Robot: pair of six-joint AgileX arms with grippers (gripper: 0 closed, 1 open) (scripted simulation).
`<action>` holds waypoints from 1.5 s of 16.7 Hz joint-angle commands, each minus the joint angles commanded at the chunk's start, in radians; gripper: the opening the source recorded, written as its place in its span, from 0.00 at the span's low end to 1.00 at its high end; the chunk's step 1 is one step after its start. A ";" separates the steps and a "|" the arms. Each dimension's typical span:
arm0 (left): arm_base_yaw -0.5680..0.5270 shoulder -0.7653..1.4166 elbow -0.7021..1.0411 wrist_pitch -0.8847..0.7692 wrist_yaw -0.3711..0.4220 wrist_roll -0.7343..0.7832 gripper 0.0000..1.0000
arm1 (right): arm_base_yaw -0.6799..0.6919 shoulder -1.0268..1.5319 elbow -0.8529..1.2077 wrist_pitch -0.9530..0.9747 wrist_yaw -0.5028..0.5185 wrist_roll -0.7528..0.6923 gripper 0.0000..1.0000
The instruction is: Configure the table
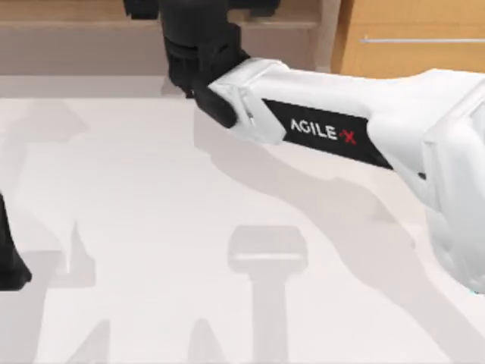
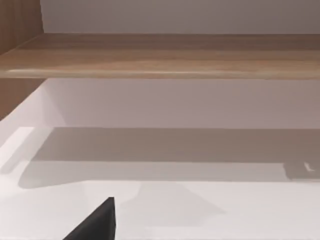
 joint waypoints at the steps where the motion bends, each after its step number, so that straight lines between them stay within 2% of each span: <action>1: 0.000 0.000 0.000 0.000 0.000 0.000 1.00 | -0.004 0.013 0.024 -0.010 -0.004 0.000 1.00; 7: 0.000 0.000 0.000 0.000 0.000 0.000 1.00 | -0.012 0.039 0.070 -0.031 -0.012 0.000 1.00; 20: 0.000 0.000 0.000 0.000 0.000 0.000 1.00 | -0.012 0.039 0.070 -0.031 -0.012 0.000 0.02; 25: 0.000 0.000 0.000 0.000 0.000 0.000 1.00 | -0.012 0.039 0.070 -0.031 -0.012 0.000 0.00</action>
